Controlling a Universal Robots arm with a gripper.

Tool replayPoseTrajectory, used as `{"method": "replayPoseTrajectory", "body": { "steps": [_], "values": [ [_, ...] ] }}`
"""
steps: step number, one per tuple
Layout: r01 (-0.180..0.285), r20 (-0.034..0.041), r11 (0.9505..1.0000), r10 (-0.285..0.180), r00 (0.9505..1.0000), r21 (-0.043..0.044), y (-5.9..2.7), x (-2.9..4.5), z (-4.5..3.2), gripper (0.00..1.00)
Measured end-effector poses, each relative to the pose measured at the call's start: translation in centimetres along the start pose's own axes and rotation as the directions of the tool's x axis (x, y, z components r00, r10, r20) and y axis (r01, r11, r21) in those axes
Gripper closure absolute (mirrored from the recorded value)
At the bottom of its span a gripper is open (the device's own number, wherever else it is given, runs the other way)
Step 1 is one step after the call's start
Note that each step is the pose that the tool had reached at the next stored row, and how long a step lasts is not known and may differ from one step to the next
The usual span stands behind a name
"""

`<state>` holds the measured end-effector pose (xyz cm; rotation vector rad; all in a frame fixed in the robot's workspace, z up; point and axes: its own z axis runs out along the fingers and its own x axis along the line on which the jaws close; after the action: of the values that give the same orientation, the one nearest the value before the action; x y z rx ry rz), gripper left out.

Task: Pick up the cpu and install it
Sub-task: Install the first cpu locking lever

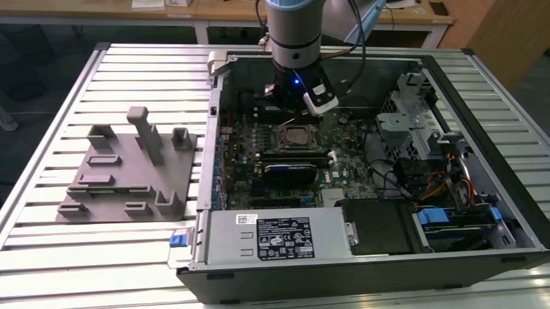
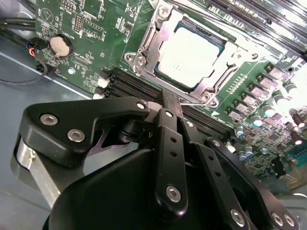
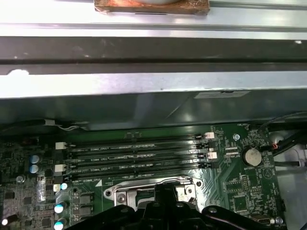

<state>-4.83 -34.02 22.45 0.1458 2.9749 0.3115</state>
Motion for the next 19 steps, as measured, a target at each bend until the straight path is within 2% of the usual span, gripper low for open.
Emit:
{"method": "replayPoseTrajectory", "body": {
  "steps": [6,12,19],
  "values": [
    [-0.006,0.0013,1.0,0.006,1.0,0.0011,0.46,0.06,0.16,0.89],
    [-0.008,0.0067,1.0,0.008,0.9999,0.0004,0.4,0.12,0.56,0.89],
    [-0.012,0.0077,0.9999,0.012,0.9999,0.0012,0.49,0.19,0.91,0.89]
  ]
}}
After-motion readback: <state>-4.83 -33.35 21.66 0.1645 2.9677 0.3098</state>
